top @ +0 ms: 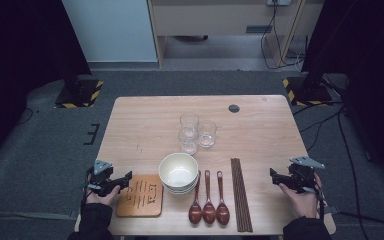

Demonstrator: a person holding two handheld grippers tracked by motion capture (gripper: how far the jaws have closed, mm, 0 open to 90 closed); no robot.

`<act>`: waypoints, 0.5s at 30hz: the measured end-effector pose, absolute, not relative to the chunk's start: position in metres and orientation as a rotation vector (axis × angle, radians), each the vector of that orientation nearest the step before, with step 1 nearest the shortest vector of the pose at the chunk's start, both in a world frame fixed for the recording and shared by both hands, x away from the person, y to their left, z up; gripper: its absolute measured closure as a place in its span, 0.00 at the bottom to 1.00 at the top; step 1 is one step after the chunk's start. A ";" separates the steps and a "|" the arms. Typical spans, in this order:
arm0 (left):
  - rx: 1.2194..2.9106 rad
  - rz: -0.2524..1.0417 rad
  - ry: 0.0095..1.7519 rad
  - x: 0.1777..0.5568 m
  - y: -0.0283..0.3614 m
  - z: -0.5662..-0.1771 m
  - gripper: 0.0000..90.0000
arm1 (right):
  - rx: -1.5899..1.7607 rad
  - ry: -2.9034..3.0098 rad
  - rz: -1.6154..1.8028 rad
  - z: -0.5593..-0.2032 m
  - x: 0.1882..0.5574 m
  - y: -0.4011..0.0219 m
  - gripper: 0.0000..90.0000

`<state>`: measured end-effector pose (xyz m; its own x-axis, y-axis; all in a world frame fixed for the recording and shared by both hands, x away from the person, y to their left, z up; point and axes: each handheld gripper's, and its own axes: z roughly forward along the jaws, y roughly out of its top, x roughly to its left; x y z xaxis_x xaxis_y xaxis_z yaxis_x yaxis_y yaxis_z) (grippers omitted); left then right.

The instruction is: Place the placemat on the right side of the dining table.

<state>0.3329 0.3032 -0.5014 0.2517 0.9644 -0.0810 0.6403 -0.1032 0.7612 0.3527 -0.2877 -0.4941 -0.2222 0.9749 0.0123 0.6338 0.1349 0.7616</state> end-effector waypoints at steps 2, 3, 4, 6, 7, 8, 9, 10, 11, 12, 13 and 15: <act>1.831 0.585 1.465 0.332 0.302 -0.502 0.22 | 1.535 1.926 0.899 -0.494 0.353 -0.287 0.12; 1.832 0.583 1.464 0.331 0.302 -0.502 0.22 | 1.538 1.925 0.901 -0.494 0.352 -0.285 0.12; 1.844 0.580 1.461 0.331 0.302 -0.503 0.22 | 1.534 1.929 0.900 -0.494 0.352 -0.285 0.12; 1.853 0.574 1.459 0.330 0.301 -0.503 0.22 | 1.533 1.937 0.897 -0.494 0.352 -0.283 0.12; 1.861 0.571 1.456 0.330 0.300 -0.504 0.22 | 1.536 1.937 0.895 -0.494 0.352 -0.282 0.12; 1.871 0.569 1.453 0.330 0.299 -0.504 0.21 | 1.530 1.945 0.893 -0.495 0.352 -0.282 0.12; 1.872 0.568 1.453 0.330 0.298 -0.505 0.21 | 1.530 1.944 0.891 -0.495 0.352 -0.282 0.12; 1.881 0.567 1.450 0.330 0.297 -0.505 0.21 | 1.530 1.943 0.892 -0.495 0.352 -0.281 0.12; 1.890 0.563 1.448 0.330 0.295 -0.506 0.21 | 1.529 1.945 0.889 -0.495 0.352 -0.281 0.12; 1.897 0.560 1.447 0.330 0.294 -0.507 0.20 | 1.530 1.947 0.888 -0.495 0.352 -0.281 0.12; 1.907 0.557 1.444 0.329 0.293 -0.507 0.20 | 1.533 1.948 0.883 -0.495 0.352 -0.280 0.12; 1.916 0.552 1.444 0.329 0.291 -0.508 0.20 | 1.529 1.954 0.880 -0.495 0.352 -0.280 0.12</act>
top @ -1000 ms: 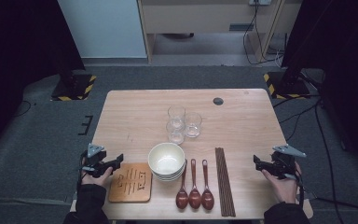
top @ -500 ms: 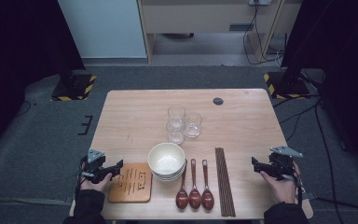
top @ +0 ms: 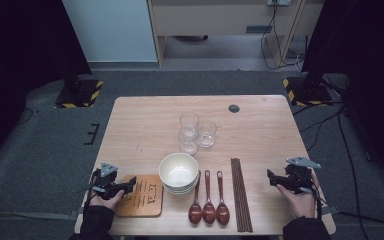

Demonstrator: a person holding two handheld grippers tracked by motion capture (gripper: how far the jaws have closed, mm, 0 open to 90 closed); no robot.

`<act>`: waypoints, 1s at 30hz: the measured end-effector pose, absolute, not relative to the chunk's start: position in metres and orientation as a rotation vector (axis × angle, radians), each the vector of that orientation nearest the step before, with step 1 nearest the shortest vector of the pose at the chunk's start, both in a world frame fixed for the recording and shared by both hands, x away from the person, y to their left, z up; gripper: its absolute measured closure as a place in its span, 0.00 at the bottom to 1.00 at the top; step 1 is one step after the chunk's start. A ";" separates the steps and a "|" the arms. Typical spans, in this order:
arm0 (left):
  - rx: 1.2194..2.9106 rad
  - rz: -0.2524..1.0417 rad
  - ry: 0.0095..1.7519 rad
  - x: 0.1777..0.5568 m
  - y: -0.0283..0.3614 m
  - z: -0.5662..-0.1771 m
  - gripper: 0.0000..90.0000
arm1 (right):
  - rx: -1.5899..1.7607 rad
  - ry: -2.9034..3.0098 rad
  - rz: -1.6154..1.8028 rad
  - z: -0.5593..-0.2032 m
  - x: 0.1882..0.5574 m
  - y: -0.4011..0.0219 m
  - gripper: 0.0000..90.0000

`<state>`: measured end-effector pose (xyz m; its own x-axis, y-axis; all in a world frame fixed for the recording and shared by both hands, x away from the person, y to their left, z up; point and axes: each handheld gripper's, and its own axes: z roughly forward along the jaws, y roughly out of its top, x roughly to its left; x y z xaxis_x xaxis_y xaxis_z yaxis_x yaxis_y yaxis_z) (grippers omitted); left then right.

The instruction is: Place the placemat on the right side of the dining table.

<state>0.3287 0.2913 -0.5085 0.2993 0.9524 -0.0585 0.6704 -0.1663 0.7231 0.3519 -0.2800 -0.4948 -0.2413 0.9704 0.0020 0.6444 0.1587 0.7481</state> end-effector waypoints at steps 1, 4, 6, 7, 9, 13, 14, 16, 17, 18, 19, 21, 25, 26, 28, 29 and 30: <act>1.921 0.551 1.442 0.329 0.290 -0.509 0.19 | 1.527 1.955 0.881 -0.495 0.352 -0.280 0.12; 1.939 0.541 1.440 0.329 0.287 -0.511 0.19 | 1.524 1.963 0.880 -0.494 0.352 -0.279 0.12; 1.956 0.530 1.435 0.330 0.285 -0.513 0.19 | 1.520 1.967 0.878 -0.495 0.352 -0.278 0.12; 1.963 0.527 1.433 0.330 0.284 -0.514 0.19 | 1.520 1.972 0.877 -0.495 0.352 -0.277 0.12; 1.970 0.522 1.432 0.330 0.282 -0.515 0.19 | 1.519 1.976 0.876 -0.495 0.352 -0.277 0.12; 1.978 0.506 1.437 0.330 0.280 -0.517 0.18 | 1.521 1.979 0.874 -0.495 0.352 -0.277 0.12; 1.978 0.503 1.438 0.331 0.280 -0.518 0.17 | 1.520 1.978 0.873 -0.495 0.352 -0.277 0.12; 1.984 0.495 1.439 0.331 0.279 -0.519 0.16 | 1.522 1.983 0.871 -0.495 0.352 -0.277 0.12; 1.989 0.490 1.439 0.331 0.279 -0.520 0.15 | 1.521 1.984 0.869 -0.495 0.352 -0.278 0.12; 1.989 0.486 1.441 0.331 0.278 -0.520 0.15 | 1.521 1.985 0.869 -0.496 0.352 -0.278 0.12; 1.987 0.482 1.442 0.331 0.278 -0.520 0.15 | 1.524 1.986 0.868 -0.496 0.352 -0.277 0.12; 1.989 0.474 1.445 0.330 0.279 -0.521 0.15 | 1.528 1.986 0.865 -0.496 0.352 -0.277 0.12; 1.973 0.453 1.451 0.329 0.280 -0.521 0.18 | 1.522 1.998 0.861 -0.496 0.352 -0.275 0.12; 1.975 0.452 1.451 0.329 0.281 -0.521 0.18 | 1.520 2.000 0.860 -0.497 0.352 -0.275 0.12; 1.975 0.450 1.454 0.328 0.282 -0.521 0.18 | 1.519 2.003 0.857 -0.497 0.352 -0.276 0.12; 1.975 0.450 1.455 0.328 0.283 -0.521 0.18 | 1.520 2.005 0.858 -0.497 0.352 -0.276 0.12; 1.973 0.449 1.460 0.327 0.283 -0.521 0.18 | 1.519 2.003 0.858 -0.497 0.352 -0.276 0.12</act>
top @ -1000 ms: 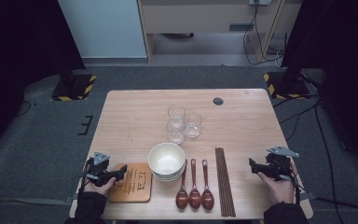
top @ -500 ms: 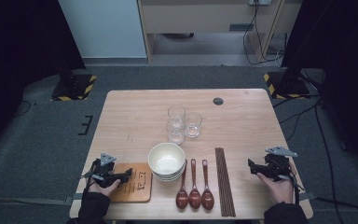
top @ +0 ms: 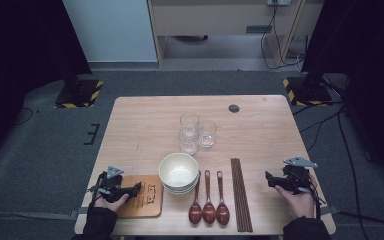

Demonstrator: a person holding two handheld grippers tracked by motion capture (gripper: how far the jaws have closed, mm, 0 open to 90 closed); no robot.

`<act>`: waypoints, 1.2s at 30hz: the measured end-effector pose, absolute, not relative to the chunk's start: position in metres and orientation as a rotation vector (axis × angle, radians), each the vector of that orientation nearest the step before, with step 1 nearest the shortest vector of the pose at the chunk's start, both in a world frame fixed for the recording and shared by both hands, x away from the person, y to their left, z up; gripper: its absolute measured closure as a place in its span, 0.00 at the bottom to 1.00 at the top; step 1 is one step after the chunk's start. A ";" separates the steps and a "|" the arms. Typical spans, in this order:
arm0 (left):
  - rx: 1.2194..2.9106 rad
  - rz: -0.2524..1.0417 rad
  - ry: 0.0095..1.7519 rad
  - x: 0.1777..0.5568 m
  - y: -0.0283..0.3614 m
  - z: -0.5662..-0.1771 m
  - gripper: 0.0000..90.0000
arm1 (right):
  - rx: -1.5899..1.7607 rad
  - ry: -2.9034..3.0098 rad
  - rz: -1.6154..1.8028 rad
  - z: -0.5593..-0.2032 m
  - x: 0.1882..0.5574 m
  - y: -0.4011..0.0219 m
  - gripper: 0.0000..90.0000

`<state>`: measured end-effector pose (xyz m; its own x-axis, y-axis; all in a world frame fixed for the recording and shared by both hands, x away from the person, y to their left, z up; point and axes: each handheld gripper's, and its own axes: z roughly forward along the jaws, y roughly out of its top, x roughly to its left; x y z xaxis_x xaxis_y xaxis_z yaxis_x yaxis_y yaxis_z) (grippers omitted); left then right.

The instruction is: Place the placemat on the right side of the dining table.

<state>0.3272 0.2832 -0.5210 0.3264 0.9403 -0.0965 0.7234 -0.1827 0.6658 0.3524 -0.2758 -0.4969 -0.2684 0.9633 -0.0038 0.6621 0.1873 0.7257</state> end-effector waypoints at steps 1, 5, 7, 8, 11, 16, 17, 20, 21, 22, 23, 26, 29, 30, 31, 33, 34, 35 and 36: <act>1.974 0.449 1.460 0.327 0.284 -0.521 0.18 | 1.518 2.003 0.858 -0.497 0.352 -0.276 0.12; 1.974 0.452 1.468 0.325 0.288 -0.521 0.18 | 1.516 2.006 0.858 -0.497 0.352 -0.276 0.12; 1.972 0.450 1.470 0.325 0.291 -0.520 0.19 | 1.516 2.008 0.858 -0.496 0.352 -0.276 0.12; 1.969 0.450 1.471 0.325 0.292 -0.520 0.19 | 1.514 2.008 0.858 -0.496 0.352 -0.275 0.12; 1.976 0.448 1.470 0.324 0.296 -0.520 0.19 | 1.509 2.011 0.855 -0.496 0.352 -0.275 0.12; 1.969 0.449 1.475 0.324 0.298 -0.520 0.20 | 1.509 2.007 0.867 -0.495 0.351 -0.274 0.12; 1.967 0.450 1.476 0.324 0.298 -0.520 0.20 | 1.510 2.005 0.870 -0.494 0.351 -0.273 0.12; 1.947 0.458 1.477 0.323 0.298 -0.518 0.20 | 1.497 2.010 0.883 -0.492 0.350 -0.270 0.12; 1.933 0.463 1.479 0.322 0.299 -0.517 0.20 | 1.493 2.010 0.888 -0.491 0.349 -0.269 0.12; 1.923 0.466 1.477 0.321 0.300 -0.516 0.19 | 1.491 2.009 0.896 -0.489 0.349 -0.267 0.12; 1.910 0.468 1.479 0.320 0.301 -0.515 0.19 | 1.487 2.011 0.906 -0.488 0.348 -0.265 0.12; 1.870 0.481 1.496 0.316 0.308 -0.512 0.20 | 1.463 2.010 0.943 -0.482 0.344 -0.257 0.12; 1.848 0.497 1.518 0.312 0.314 -0.511 0.22 | 1.431 2.015 0.981 -0.475 0.340 -0.247 0.11; 1.848 0.497 1.518 0.312 0.314 -0.511 0.23 | 1.431 2.015 0.981 -0.475 0.340 -0.247 0.11; 1.844 0.504 1.532 0.309 0.317 -0.511 0.24 | 1.413 2.019 1.000 -0.471 0.338 -0.239 0.11; 1.844 0.505 1.535 0.308 0.319 -0.512 0.25 | 1.403 2.024 1.007 -0.469 0.337 -0.237 0.11; 1.840 0.506 1.542 0.305 0.321 -0.512 0.25 | 1.395 2.026 1.015 -0.467 0.336 -0.235 0.11; 1.839 0.509 1.545 0.304 0.322 -0.512 0.27 | 1.383 2.028 1.032 -0.464 0.333 -0.229 0.11; 1.839 0.514 1.554 0.302 0.324 -0.512 0.27 | 1.381 2.028 1.039 -0.463 0.332 -0.227 0.11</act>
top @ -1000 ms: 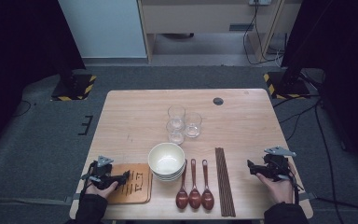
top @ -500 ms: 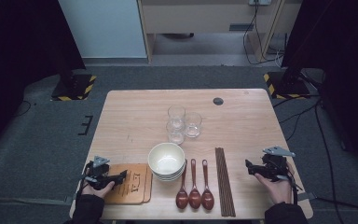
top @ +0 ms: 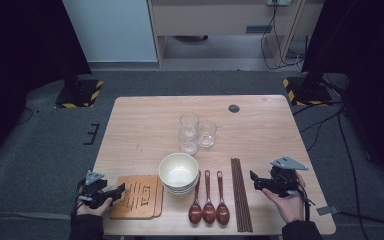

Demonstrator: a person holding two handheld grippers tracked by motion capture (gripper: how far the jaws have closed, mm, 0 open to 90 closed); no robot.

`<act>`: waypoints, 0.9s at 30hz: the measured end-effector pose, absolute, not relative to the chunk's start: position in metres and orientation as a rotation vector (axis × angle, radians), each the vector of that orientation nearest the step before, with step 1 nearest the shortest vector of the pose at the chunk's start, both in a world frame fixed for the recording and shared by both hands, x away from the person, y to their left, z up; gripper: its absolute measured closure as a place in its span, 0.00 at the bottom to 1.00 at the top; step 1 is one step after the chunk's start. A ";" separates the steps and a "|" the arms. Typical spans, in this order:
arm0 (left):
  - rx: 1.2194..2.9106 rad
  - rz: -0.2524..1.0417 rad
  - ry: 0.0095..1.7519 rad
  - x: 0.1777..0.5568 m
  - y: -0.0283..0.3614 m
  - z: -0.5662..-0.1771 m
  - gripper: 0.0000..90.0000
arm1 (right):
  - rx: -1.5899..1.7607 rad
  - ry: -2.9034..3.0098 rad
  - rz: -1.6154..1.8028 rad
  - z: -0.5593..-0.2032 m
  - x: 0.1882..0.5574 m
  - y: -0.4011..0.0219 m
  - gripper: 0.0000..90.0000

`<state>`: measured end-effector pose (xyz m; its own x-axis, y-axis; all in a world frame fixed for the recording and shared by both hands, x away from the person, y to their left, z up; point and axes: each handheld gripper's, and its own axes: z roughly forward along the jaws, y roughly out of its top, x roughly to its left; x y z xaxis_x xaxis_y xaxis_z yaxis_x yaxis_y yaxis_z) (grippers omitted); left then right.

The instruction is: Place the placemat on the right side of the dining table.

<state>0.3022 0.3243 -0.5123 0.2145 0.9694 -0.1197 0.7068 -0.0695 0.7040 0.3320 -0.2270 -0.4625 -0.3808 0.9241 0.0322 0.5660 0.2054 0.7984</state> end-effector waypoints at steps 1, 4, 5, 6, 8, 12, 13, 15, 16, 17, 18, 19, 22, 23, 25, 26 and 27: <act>1.837 0.518 1.559 0.301 0.325 -0.512 0.28 | 1.375 2.029 1.046 -0.461 0.331 -0.225 0.11; 1.840 0.535 1.568 0.299 0.327 -0.512 0.29 | 1.354 2.033 1.079 -0.455 0.326 -0.215 0.11; 1.842 0.540 1.570 0.299 0.328 -0.512 0.29 | 1.348 2.036 1.085 -0.454 0.325 -0.212 0.11; 1.849 0.547 1.570 0.298 0.328 -0.512 0.30 | 1.337 2.041 1.092 -0.452 0.323 -0.208 0.11; 1.859 0.552 1.577 0.298 0.328 -0.513 0.30 | 1.315 2.047 1.108 -0.449 0.320 -0.200 0.11; 1.872 0.557 1.594 0.299 0.330 -0.515 0.32 | 1.282 2.073 1.126 -0.446 0.316 -0.186 0.11; 1.871 0.554 1.600 0.299 0.331 -0.515 0.32 | 1.278 2.076 1.130 -0.445 0.315 -0.183 0.11; 1.869 0.557 1.604 0.300 0.332 -0.516 0.33 | 1.267 2.083 1.137 -0.444 0.314 -0.179 0.11; 1.870 0.560 1.604 0.300 0.332 -0.516 0.33 | 1.261 2.087 1.141 -0.444 0.313 -0.176 0.11; 1.873 0.570 1.601 0.300 0.333 -0.516 0.33 | 1.260 2.088 1.144 -0.443 0.313 -0.174 0.11; 1.875 0.574 1.599 0.300 0.333 -0.516 0.33 | 1.259 2.091 1.145 -0.443 0.312 -0.172 0.11; 1.876 0.576 1.597 0.300 0.333 -0.516 0.33 | 1.254 2.093 1.147 -0.442 0.312 -0.170 0.11; 1.879 0.584 1.595 0.300 0.334 -0.516 0.33 | 1.230 2.102 1.157 -0.441 0.309 -0.162 0.11; 1.878 0.584 1.594 0.300 0.334 -0.516 0.33 | 1.229 2.107 1.159 -0.440 0.308 -0.160 0.11; 1.877 0.583 1.593 0.300 0.334 -0.517 0.33 | 1.211 2.115 1.165 -0.437 0.305 -0.153 0.11; 1.877 0.583 1.592 0.300 0.334 -0.517 0.33 | 1.207 2.119 1.169 -0.436 0.304 -0.151 0.11; 1.877 0.582 1.592 0.300 0.335 -0.517 0.33 | 1.195 2.119 1.176 -0.435 0.303 -0.148 0.11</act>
<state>0.2995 0.3345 -0.5168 0.1831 0.9818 -0.0511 0.7170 -0.0978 0.6902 0.3032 -0.1483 -0.4351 -0.5322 0.8460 0.0329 0.4757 0.2667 0.8382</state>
